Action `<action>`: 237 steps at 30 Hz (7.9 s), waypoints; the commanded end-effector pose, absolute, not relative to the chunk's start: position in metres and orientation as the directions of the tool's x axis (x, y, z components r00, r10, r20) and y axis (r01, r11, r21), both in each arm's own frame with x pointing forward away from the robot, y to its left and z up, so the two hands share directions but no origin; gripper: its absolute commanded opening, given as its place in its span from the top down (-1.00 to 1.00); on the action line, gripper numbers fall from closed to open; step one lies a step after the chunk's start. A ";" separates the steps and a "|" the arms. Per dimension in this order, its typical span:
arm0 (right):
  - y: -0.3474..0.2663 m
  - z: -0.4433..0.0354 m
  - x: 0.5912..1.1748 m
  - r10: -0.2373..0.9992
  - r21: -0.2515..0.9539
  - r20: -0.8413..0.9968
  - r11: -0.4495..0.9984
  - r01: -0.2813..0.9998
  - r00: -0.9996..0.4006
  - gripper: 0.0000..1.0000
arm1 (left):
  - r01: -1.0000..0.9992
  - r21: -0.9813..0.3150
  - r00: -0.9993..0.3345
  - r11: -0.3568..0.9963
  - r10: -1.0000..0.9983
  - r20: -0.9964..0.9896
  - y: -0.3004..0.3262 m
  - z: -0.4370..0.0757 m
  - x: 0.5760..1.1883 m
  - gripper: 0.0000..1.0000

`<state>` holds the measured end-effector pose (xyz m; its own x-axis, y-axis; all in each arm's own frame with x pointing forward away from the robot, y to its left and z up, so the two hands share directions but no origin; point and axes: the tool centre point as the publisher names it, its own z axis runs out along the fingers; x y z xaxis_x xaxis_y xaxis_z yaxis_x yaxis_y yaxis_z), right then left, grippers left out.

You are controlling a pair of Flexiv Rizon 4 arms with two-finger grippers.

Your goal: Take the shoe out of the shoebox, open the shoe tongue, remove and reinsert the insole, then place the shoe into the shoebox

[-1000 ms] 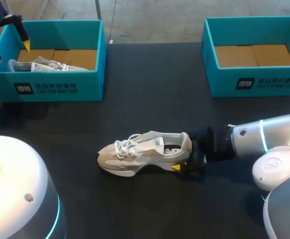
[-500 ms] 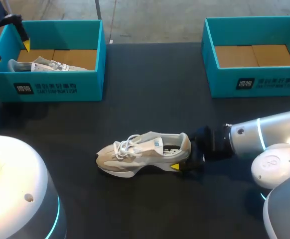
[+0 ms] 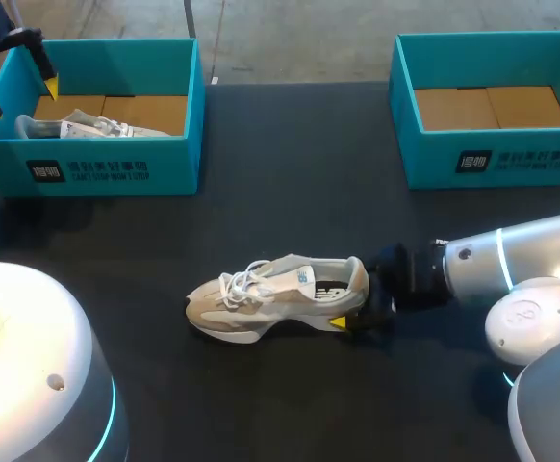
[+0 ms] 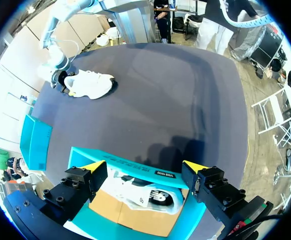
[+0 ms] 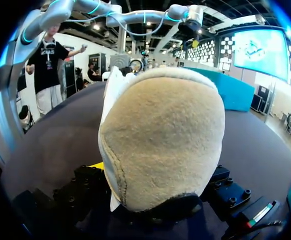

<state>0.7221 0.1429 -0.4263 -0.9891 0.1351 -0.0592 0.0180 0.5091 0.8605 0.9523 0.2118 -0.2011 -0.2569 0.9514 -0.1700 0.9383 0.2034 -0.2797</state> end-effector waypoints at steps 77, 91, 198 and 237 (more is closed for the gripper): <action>0.149 -0.433 0.721 0.134 0.857 -0.058 0.514 0.019 -0.989 1.00 | 0.483 -0.111 -0.876 0.869 0.481 -0.047 0.030 -0.190 0.887 -1.00; 0.149 -0.433 0.721 0.134 0.857 -0.058 0.514 0.019 -0.989 1.00 | 0.283 -0.167 -0.957 0.945 0.289 0.011 0.025 -0.196 0.879 -1.00; 0.149 -0.433 0.721 0.134 0.857 -0.058 0.514 0.019 -0.989 1.00 | -0.931 -0.012 -0.363 0.364 -0.927 0.091 -0.180 -0.309 0.718 -1.00; 0.149 -0.433 0.721 0.134 0.857 -0.058 0.514 0.019 -0.989 1.00 | -0.876 0.032 -0.481 0.481 -0.877 0.008 -0.194 -0.375 0.725 -1.00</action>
